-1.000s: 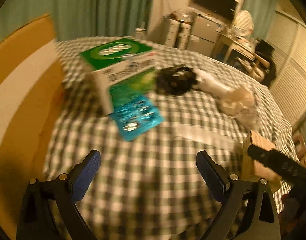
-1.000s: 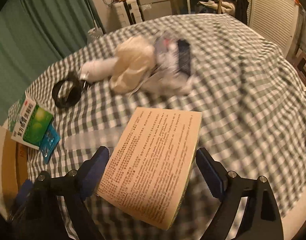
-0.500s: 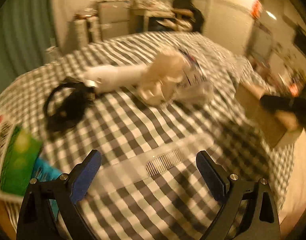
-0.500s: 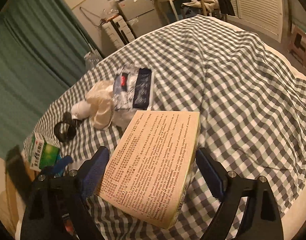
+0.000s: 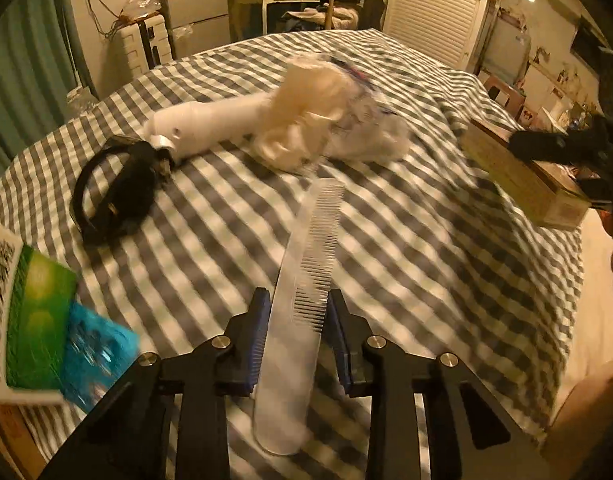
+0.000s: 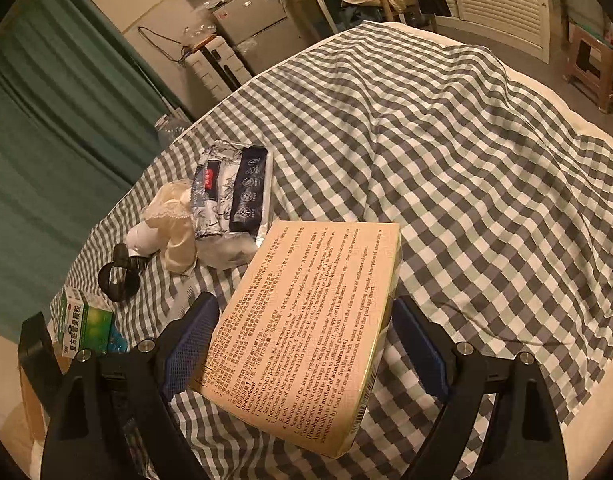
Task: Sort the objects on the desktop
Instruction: 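Grasp the white comb with the left tool while the right tool grasps the tan box, then carry the white comb and tan box into the box and release both, then withdraw both tools from the box toward the remaining items, then grasp the cream cloth bundle with the left tool while the right tool grasps the patterned pack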
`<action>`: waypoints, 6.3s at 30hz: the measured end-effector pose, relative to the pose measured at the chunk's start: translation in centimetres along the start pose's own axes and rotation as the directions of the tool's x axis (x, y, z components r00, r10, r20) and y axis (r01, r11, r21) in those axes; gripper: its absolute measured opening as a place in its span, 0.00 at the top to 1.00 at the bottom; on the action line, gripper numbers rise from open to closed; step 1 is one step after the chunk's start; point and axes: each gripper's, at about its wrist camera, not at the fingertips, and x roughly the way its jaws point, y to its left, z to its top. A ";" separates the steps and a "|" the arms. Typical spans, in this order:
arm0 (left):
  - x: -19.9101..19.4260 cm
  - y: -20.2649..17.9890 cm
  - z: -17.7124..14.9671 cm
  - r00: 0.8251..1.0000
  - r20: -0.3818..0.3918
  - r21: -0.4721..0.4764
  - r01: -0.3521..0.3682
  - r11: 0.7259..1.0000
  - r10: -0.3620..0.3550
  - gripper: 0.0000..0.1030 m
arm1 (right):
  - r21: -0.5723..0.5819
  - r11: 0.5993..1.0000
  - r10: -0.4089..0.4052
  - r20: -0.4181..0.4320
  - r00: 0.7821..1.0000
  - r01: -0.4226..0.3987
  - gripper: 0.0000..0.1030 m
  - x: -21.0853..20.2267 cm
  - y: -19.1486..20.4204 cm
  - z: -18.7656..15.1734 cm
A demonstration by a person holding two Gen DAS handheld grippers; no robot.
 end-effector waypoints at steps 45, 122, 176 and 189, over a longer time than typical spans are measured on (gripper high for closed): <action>-29.5 2.8 -10.2 0.876 0.213 -0.524 -0.272 0.807 0.434 0.75 | -0.488 0.837 0.266 -0.031 0.963 -0.247 0.14 -14.6 20.1 -12.6; -21.5 1.6 -10.3 0.809 0.079 -0.723 -0.356 0.593 0.582 0.00 | -0.220 0.973 0.086 0.084 0.993 -0.065 0.13 -3.9 6.4 -6.5; 0.7 -0.2 5.7 0.975 0.165 -0.372 -0.080 0.925 0.151 0.92 | -0.169 0.984 0.071 0.069 0.995 -0.058 0.72 2.8 0.4 3.3; -8.5 -0.6 -2.2 0.968 0.135 -0.483 -0.120 0.867 0.210 0.92 | -0.390 0.919 0.075 0.023 0.997 -0.060 0.72 -2.6 6.6 -4.8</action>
